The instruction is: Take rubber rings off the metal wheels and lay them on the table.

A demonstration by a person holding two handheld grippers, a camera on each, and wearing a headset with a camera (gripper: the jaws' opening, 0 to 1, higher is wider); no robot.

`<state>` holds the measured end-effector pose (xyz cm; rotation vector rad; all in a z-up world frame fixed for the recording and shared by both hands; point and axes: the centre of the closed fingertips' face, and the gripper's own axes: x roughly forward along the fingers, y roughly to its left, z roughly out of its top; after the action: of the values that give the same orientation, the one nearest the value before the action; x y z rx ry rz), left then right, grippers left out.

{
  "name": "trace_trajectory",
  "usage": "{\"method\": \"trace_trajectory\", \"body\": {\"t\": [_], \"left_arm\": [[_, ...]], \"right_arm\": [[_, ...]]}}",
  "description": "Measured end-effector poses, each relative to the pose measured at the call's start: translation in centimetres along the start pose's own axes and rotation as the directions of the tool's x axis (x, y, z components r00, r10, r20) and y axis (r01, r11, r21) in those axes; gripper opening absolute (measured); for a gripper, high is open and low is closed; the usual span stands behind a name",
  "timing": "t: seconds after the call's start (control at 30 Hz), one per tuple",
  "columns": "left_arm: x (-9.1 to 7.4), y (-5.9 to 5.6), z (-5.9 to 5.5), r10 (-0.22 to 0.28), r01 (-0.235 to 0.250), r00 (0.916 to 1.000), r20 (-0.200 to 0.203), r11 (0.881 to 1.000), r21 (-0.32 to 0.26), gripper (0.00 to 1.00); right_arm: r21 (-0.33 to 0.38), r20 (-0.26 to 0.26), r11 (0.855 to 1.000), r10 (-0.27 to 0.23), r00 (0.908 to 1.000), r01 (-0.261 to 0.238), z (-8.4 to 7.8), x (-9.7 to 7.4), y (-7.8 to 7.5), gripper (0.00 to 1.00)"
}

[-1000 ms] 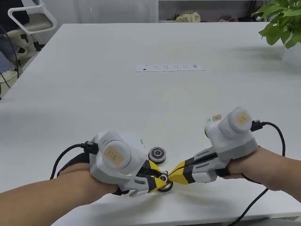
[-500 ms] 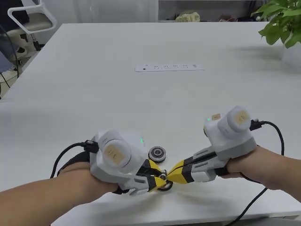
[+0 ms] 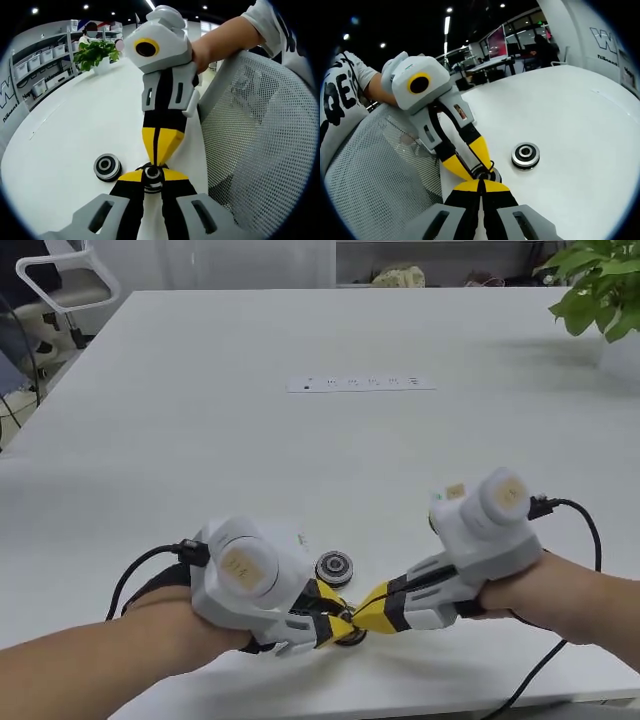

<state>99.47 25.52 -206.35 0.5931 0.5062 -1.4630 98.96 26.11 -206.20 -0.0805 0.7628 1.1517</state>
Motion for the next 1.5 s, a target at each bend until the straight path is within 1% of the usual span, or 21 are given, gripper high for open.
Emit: {"method": "trace_trajectory", "body": {"t": [0.27, 0.47, 0.63, 0.83, 0.93, 1.07, 1.23, 1.4, 1.5], "left_arm": [[0.0, 0.0, 0.0, -0.004, 0.004, 0.9997, 0.022, 1.000, -0.009, 0.08], [0.0, 0.0, 0.0, -0.012, 0.013, 0.9989, 0.046, 1.000, -0.015, 0.08], [0.0, 0.0, 0.1, -0.016, 0.017, 0.9988, 0.046, 1.000, -0.011, 0.09], [0.0, 0.0, 0.2, -0.031, 0.032, 0.9982, 0.052, 0.999, -0.009, 0.09], [-0.2, 0.2, 0.3, -0.027, 0.027, 0.9980, 0.057, 1.000, -0.003, 0.12], [-0.5, 0.5, 0.6, -0.029, 0.032, 0.9967, 0.076, 0.999, -0.035, 0.18], [-0.9, 0.0, 0.7, -0.048, 0.052, 0.9957, 0.079, 0.998, -0.042, 0.20], [-1.5, -0.1, 1.4, -0.058, 0.062, 0.9939, 0.094, 0.997, -0.044, 0.23], [-1.8, -0.1, 1.5, -0.064, 0.070, 0.9926, 0.103, 0.996, -0.062, 0.23]], "right_arm": [[-0.042, 0.006, 0.999, -0.009, 0.9999, 0.009, -0.1, -0.1, -0.2, 0.00], [-0.037, 0.015, 0.999, -0.012, 0.9998, 0.012, -0.1, -0.2, -0.4, 0.00], [-0.046, 0.018, 0.999, -0.015, 0.9997, 0.016, -0.1, -0.3, -0.5, 0.00], [-0.046, 0.033, 0.999, -0.022, 0.9992, 0.023, 0.2, -0.5, -0.7, 0.00], [-0.038, 0.047, 0.999, -0.023, 0.9986, 0.024, 0.5, -0.6, -0.8, 0.00], [-0.034, 0.057, 0.999, -0.027, 0.9980, 0.029, 0.7, -0.7, -0.8, 0.00], [-0.026, 0.063, 0.999, -0.028, 0.9976, 0.030, 0.7, -0.7, -0.8, 0.00], [-0.025, 0.068, 0.999, -0.029, 0.9973, 0.031, 0.9, -0.8, -0.8, 0.00], [-0.022, 0.074, 0.999, -0.030, 0.9968, 0.032, 1.0, -0.9, -0.9, 0.00]]}}
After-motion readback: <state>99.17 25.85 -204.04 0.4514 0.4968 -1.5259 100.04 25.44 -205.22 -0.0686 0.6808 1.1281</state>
